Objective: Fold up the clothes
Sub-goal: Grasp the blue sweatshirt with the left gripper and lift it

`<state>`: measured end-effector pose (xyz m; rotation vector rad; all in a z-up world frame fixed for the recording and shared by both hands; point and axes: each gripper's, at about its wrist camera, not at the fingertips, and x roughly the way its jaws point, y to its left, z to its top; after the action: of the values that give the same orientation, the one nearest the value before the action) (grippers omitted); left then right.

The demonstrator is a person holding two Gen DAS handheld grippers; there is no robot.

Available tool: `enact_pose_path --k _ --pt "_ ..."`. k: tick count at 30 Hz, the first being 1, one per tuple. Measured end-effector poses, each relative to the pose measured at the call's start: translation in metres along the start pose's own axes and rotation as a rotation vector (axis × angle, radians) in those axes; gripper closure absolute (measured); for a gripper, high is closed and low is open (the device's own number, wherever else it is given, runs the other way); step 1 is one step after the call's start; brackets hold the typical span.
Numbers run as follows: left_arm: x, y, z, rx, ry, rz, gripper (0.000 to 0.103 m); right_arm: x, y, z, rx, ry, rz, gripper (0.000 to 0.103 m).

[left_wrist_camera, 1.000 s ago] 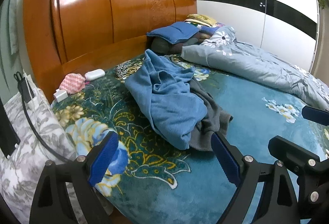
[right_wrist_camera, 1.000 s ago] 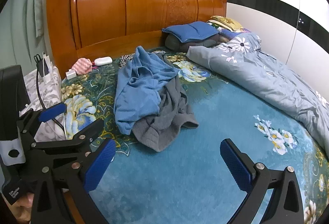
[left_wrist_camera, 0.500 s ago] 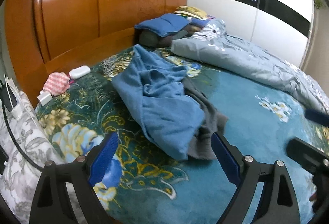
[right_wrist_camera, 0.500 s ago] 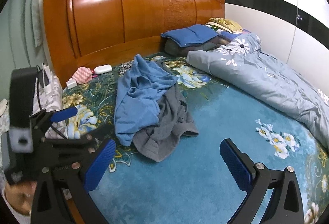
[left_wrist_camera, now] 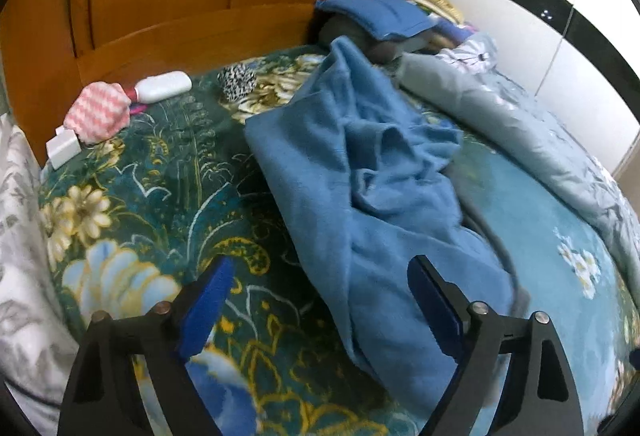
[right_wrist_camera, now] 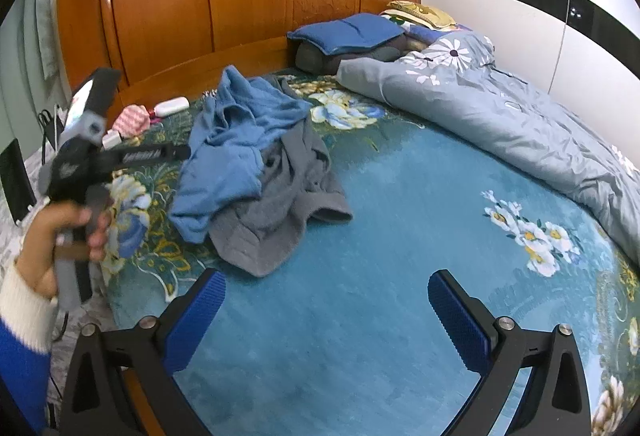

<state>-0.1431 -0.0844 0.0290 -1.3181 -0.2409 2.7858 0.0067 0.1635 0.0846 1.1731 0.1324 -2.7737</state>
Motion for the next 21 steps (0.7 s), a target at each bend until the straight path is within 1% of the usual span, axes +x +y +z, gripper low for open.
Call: enact_pose_path --k 1,2,3,4,6,7,8,9,11,15,17,21 --pt "0.007 0.000 0.003 -0.005 0.014 0.005 0.029 0.001 -0.003 -0.002 0.007 0.005 -0.001 0.000" --pt "0.015 0.001 0.005 -0.013 0.033 0.006 0.041 0.003 -0.006 -0.003 0.016 0.009 -0.001 0.000" --pt "0.021 0.003 0.006 -0.025 0.051 0.004 0.047 0.004 -0.008 -0.004 0.022 0.012 -0.001 0.000" --pt "0.025 0.003 0.007 -0.030 0.062 -0.002 0.059 0.004 -0.010 -0.005 0.027 0.013 -0.003 0.000" --pt "0.031 0.002 0.008 -0.032 0.074 -0.015 0.074 0.004 -0.015 -0.008 0.036 0.015 -0.005 0.000" --pt "0.032 0.000 0.008 -0.029 0.077 -0.016 0.092 0.004 -0.017 -0.009 0.040 0.016 -0.006 0.000" --pt "0.031 -0.001 0.008 -0.024 0.073 0.000 0.096 0.004 -0.020 -0.010 0.045 0.017 -0.007 0.000" --pt "0.028 -0.002 0.008 -0.026 0.062 0.010 0.097 0.004 -0.022 -0.011 0.049 0.018 -0.008 0.000" --pt "0.018 -0.001 0.010 -0.041 0.031 0.005 0.098 0.004 -0.026 -0.014 0.059 0.021 -0.008 0.000" --pt "-0.020 -0.011 0.020 -0.023 -0.050 -0.037 0.098 0.000 -0.036 -0.022 0.080 0.023 -0.009 0.000" --pt "-0.047 -0.022 0.027 0.009 -0.099 -0.071 0.098 -0.002 -0.042 -0.027 0.094 0.021 -0.011 0.000" --pt "-0.110 -0.069 0.042 0.107 -0.209 -0.199 0.098 -0.010 -0.057 -0.034 0.135 0.013 -0.015 0.000"
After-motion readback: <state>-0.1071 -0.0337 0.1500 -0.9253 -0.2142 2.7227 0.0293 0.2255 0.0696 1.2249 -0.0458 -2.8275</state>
